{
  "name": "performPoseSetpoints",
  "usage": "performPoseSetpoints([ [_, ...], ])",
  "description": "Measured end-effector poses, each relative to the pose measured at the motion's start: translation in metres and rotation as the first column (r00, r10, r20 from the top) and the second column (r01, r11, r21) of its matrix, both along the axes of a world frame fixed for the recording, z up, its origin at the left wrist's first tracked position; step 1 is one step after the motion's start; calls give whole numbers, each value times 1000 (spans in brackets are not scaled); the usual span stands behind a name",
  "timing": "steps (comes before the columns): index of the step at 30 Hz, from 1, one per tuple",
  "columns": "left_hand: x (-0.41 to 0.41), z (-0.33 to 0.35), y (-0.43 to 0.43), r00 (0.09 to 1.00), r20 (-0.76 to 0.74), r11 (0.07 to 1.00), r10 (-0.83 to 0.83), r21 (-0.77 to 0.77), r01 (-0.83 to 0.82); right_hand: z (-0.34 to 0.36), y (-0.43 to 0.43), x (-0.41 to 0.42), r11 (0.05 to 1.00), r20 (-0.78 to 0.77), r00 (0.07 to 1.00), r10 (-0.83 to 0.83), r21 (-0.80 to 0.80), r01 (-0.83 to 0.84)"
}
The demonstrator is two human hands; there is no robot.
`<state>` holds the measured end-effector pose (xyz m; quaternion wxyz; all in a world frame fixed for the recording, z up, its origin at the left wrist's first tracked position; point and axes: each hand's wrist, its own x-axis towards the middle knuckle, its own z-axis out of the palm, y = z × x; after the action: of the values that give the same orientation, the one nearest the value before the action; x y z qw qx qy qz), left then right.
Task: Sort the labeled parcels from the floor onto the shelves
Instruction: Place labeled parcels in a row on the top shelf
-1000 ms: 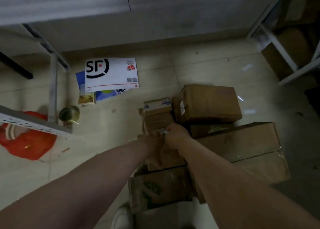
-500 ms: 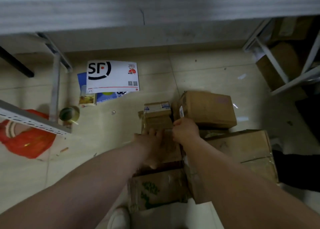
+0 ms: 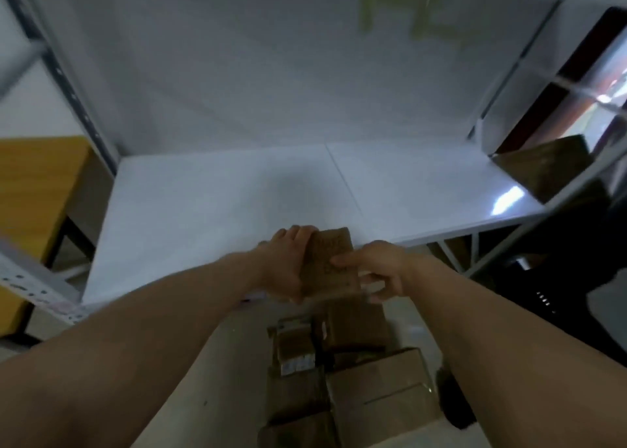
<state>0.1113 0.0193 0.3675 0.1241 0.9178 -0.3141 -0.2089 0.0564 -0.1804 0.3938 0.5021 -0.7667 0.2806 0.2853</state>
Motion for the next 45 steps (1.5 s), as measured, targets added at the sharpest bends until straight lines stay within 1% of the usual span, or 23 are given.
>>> performPoseSetpoints([
  [2, 2, 68, -6, 995, 93, 998, -33, -51, 38, 68, -15, -3, 1000, 44, 999, -6, 24, 5],
  [4, 4, 131, -12, 979, 198, 990, -47, -123, 72, 132, -23, -7, 995, 123, 992, -27, 96, 15],
  [6, 6, 190, -16, 978, 210, 964, 1, -259, 54, 189, -26, -12, 988, 266, 962, -59, 154, 18],
  [7, 7, 217, -16, 985, 158, 932, 62, -362, -1, 214, -26, -14, 987, 350, 934, -73, 158, 18],
  [8, 8, 243, -14, 989, 61, 874, 135, -478, -90, 236, -26, -17, 987, 431, 899, -79, 158, 11],
  [10, 11, 286, -7, 952, -207, 695, 227, -650, -307, 274, -26, -22, 985, 557, 828, -69, 169, -31],
  [11, 13, 304, -4, 915, -326, 630, 236, -666, -400, 290, -26, -24, 982, 608, 791, -65, 179, -57],
  [13, 14, 330, 3, 827, -536, 580, 172, -623, -524, 315, -25, -28, 977, 683, 728, -62, 192, -97],
  [15, 12, 350, 7, 755, -654, 566, 41, -608, -557, 334, -26, -31, 977, 717, 695, -58, 185, -109],
  [16, 11, 357, 7, 742, -671, 560, -12, -619, -551, 342, -28, -33, 979, 724, 688, -50, 174, -111],
  [18, 6, 372, 6, 759, -647, 562, -69, -654, -506, 355, -32, -39, 983, 713, 701, -15, 139, -120],
  [20, 4, 385, 5, 783, -608, 538, -129, -706, -460, 366, -35, -45, 977, 667, 745, 9, 153, -148],
  [23, 3, 408, 4, 832, -523, 483, -182, -785, -388, 383, -39, -49, 927, 642, 767, -13, 295, -232],
  [26, 1, 430, 5, 906, -387, 496, -168, -828, -262, 403, -39, -46, 867, 651, 753, -99, 428, -256],
  [28, -1, 444, 6, 926, -358, 486, -121, -835, -259, 414, -41, -39, 851, 658, 729, -190, 480, -212],
  [30, -4, 453, 6, 940, -323, 471, -109, -850, -237, 421, -38, -33, 858, 679, 697, -232, 480, -182],
  [33, -6, 463, 7, 964, -251, 485, -92, -857, -177, 428, -32, -28, 876, 723, 632, -280, 461, -140],
  [35, -8, 467, 9, 962, -259, 481, -85, -856, -188, 430, -31, -24, 876, 764, 568, -305, 459, -148],
  [38, -9, 470, 15, 914, -384, 435, -129, -850, -296, 436, -31, -22, 862, 806, 480, -346, 475, -177],
  [40, -11, 470, 19, 875, -453, 403, -171, -843, -357, 441, -30, -23, 865, 828, 457, -325, 456, -212],
  [41, -13, 470, 20, 870, -458, 407, -183, -841, -357, 443, -29, -25, 866, 837, 451, -310, 444, -229],
  [43, -15, 469, 22, 886, -425, 431, -182, -845, -317, 447, -28, -27, 868, 847, 442, -294, 430, -247],
  [45, -13, 468, 25, 904, -393, 421, -170, -858, -294, 451, -25, -30, 874, 843, 445, -302, 432, -224],
])
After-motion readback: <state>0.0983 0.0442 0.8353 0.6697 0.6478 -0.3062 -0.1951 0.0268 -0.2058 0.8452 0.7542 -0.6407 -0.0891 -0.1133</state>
